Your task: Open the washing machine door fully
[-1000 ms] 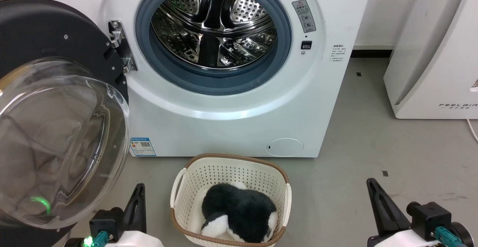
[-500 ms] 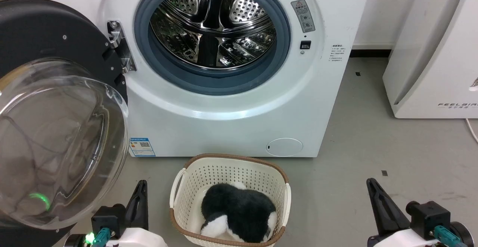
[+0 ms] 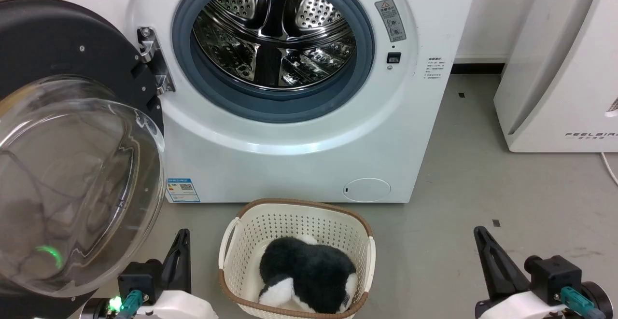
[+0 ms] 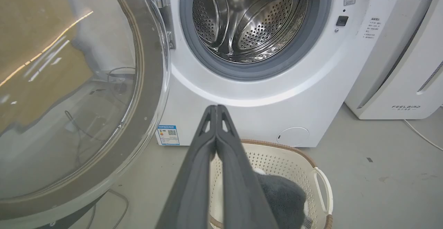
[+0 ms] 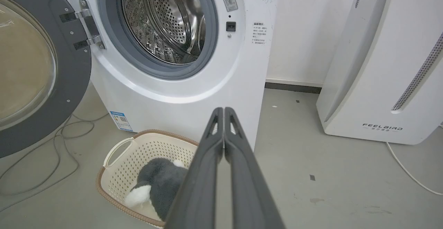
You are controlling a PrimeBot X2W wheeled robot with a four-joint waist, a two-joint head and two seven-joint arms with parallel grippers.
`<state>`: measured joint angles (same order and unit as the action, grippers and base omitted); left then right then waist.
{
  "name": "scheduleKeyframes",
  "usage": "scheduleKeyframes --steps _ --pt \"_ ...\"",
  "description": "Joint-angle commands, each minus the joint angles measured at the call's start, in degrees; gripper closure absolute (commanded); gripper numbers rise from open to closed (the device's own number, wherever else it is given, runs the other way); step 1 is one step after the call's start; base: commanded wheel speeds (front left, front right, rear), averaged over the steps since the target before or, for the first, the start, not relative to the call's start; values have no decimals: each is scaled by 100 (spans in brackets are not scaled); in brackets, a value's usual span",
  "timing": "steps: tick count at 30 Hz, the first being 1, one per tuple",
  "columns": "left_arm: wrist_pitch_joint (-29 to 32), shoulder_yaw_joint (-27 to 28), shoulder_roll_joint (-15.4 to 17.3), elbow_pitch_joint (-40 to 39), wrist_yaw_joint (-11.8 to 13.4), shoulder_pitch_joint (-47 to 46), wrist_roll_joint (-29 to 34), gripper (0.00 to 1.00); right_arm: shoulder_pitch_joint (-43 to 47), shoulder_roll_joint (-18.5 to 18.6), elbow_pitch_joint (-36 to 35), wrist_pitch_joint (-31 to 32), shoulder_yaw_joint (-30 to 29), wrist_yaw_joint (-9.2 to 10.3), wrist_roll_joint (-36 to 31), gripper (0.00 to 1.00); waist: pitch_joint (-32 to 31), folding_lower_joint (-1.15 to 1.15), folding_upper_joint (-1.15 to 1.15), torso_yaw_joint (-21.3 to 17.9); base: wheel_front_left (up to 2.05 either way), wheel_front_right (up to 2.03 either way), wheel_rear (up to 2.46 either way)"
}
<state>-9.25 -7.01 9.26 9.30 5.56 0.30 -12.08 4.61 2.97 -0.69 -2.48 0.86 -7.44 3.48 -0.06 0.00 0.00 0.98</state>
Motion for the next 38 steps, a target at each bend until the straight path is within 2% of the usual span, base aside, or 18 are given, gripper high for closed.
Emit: scheduleKeyframes --steps 1,38 --pt "20 24 -46 -55 -32 -10 73 100 -94 -3 4 30 -10 -2 -52 100 0 0 0 -1 0 0 0" --pt "444 342 -323 -465 -278 -19 605 100 -266 -6 34 132 -46 -3 -191 100 3 0 0 -46 0 0 0"
